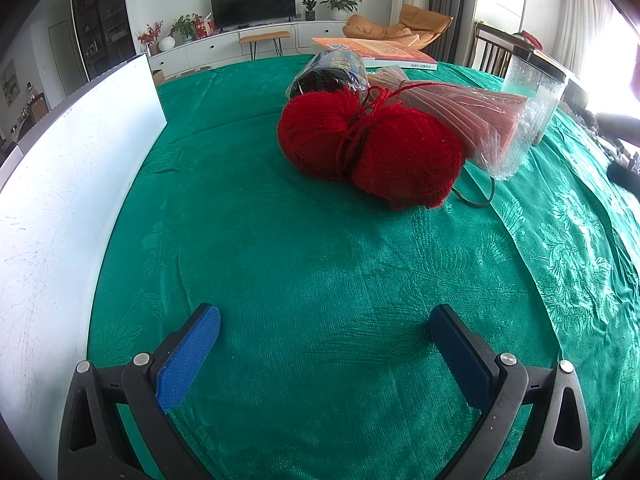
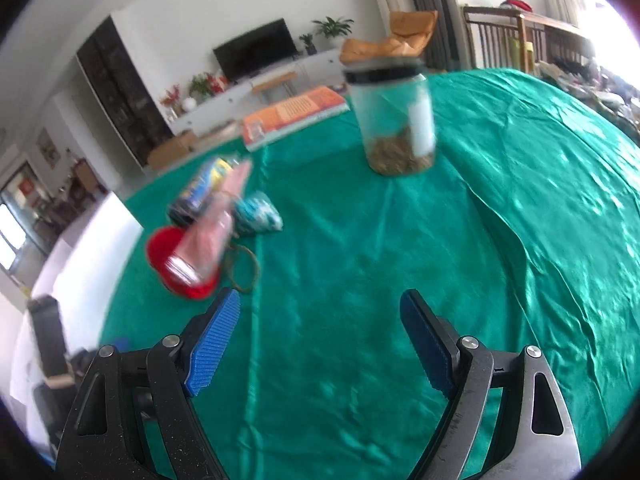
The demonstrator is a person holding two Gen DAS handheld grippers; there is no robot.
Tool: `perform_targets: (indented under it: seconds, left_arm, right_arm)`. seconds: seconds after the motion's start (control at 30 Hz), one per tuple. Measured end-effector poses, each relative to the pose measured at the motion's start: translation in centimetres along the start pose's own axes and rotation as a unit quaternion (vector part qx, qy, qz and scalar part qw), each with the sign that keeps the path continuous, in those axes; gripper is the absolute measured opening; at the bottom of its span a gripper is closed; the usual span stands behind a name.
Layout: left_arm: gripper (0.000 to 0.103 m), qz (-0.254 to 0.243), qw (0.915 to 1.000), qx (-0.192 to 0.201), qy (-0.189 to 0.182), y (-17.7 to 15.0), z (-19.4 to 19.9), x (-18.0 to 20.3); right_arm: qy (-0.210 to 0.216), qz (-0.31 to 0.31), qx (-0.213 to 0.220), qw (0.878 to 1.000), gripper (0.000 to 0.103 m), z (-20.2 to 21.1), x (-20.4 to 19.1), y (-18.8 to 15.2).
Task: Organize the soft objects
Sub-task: 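Grasp the pink bagged bundle of sticks with the right tool, then grasp the red yarn ball with the left tool while the right tool holds the pink bundle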
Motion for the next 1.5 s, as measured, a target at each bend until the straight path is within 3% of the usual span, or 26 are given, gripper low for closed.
perform_targets:
  seconds: [0.1, 0.3, 0.33, 0.4, 0.63, 0.7, 0.77, 0.8, 0.9, 0.97, 1.0, 1.03, 1.13, 1.23, 1.27, 1.3, 1.33, 1.37, 1.43, 1.5]
  left_arm:
    - [0.103, 0.0, 1.0, 0.0, 0.0, 0.0, 0.0, 0.0]
    - [0.103, 0.0, 1.0, 0.0, 0.0, 0.0, 0.0, 0.0]
    - [0.103, 0.0, 1.0, 0.0, 0.0, 0.0, 0.0, 0.0]
    - [0.103, 0.0, 1.0, 0.0, 0.0, 0.0, 0.0, 0.0]
    - [0.103, 0.002, 0.9999, -0.017, -0.003, 0.3, 0.0, -0.1]
    - [0.103, 0.03, 0.9984, -0.019, -0.043, 1.5, 0.1, -0.5]
    - [0.103, 0.075, 0.9908, -0.005, -0.113, 3.1, 0.7, -1.1]
    - [0.103, 0.089, 0.9879, 0.001, -0.127, 4.1, 0.8, -1.3]
    - [0.103, 0.121, 0.9844, 0.004, -0.128, 7.0, 0.3, -2.3]
    - [0.103, 0.165, 0.9763, -0.014, -0.139, 8.0, -1.1, -3.7]
    - [0.103, 0.194, 0.9692, -0.021, -0.15, 8.4, -1.8, -4.5]
    - [0.103, 0.22, 0.9621, -0.028, -0.158, 8.7, -2.6, -5.1]
    - [0.103, 0.274, 0.9455, -0.052, -0.168, 9.4, -4.8, -6.4]
    - [0.102, 0.276, 0.9449, -0.054, -0.167, 10.6, -5.4, -5.6]
    - [0.097, 0.266, 0.9478, -0.051, -0.169, 10.7, -5.5, -5.3]
    - [0.089, 0.253, 0.9511, -0.047, -0.171, 10.8, -5.6, -4.9]
    - [0.048, 0.238, 0.9579, -0.044, -0.155, 10.7, -5.4, -4.7]
    - [0.045, 0.237, 0.9563, -0.048, -0.164, 10.8, -5.5, -4.8]
    - [0.044, 0.269, 0.9417, -0.031, -0.199, 9.8, -4.4, -5.5]
    - [0.044, 0.277, 0.9362, -0.011, -0.216, 8.8, -2.6, -5.9]
  right_arm:
    - [0.027, 0.035, -0.031, 0.999, 0.085, -2.9, -3.6, 3.2]
    - [-0.005, 0.072, -0.098, 0.993, 0.081, -9.0, -6.4, 4.5]
    - [-0.005, 0.072, -0.109, 0.991, 0.063, -9.5, -6.4, 4.3]
    - [0.009, 0.064, -0.131, 0.989, 0.013, -9.5, -6.0, 3.6]
    - [0.057, 0.037, -0.054, 0.996, 0.01, -0.5, -2.8, 2.1]
    - [0.049, 0.03, -0.031, 0.998, 0.01, 2.3, -0.9, 1.8]
    - [0.027, 0.026, -0.015, 0.999, 0.01, 4.0, 1.3, 1.8]
    - [0.01, 0.028, -0.008, 1.0, 0.01, 4.6, 2.5, 1.6]
    - [-0.015, 0.032, -0.043, 0.998, 0.014, 3.7, 4.6, 1.5]
    - [-0.009, 0.067, -0.062, 0.996, 0.029, 3.0, 3.4, 1.5]
    - [0.003, 0.096, -0.064, 0.993, 0.045, 2.5, 1.9, 1.4]
    - [0.018, 0.125, -0.067, 0.99, 0.048, 1.9, 0.3, 1.2]
    - [0.046, 0.191, -0.099, 0.975, 0.048, -1.8, -4.6, 0.3]
    - [0.022, 0.23, -0.113, 0.966, 0.048, -6.5, -7.1, -0.5]
    - [0.01, 0.235, -0.125, 0.964, 0.047, -7.9, -7.2, -0.9]
    - [0.005, 0.229, -0.139, 0.963, 0.038, -8.9, -6.9, -1.2]
    - [0.007, 0.211, -0.148, 0.966, 0.015, -9.2, -6.4, -1.3]
    - [0.017, 0.188, -0.14, 0.972, 0.015, -8.5, -5.9, -1.2]
    - [0.038, 0.159, -0.127, 0.978, 0.014, -6.1, -4.8, -1.0]
    - [0.05, 0.142, -0.107, 0.983, 0.014, -3.0, -3.9, -0.7]
Point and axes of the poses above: each gripper's, at about its wrist camera, not at the fingertips, and z roughly against the way its jaws point, x to its right, y to its top, the point moved 3 cm from there along -z, roughly the way its jaws point, and after that the axes turned 2 degrees about -z, right-handed, at the moved point
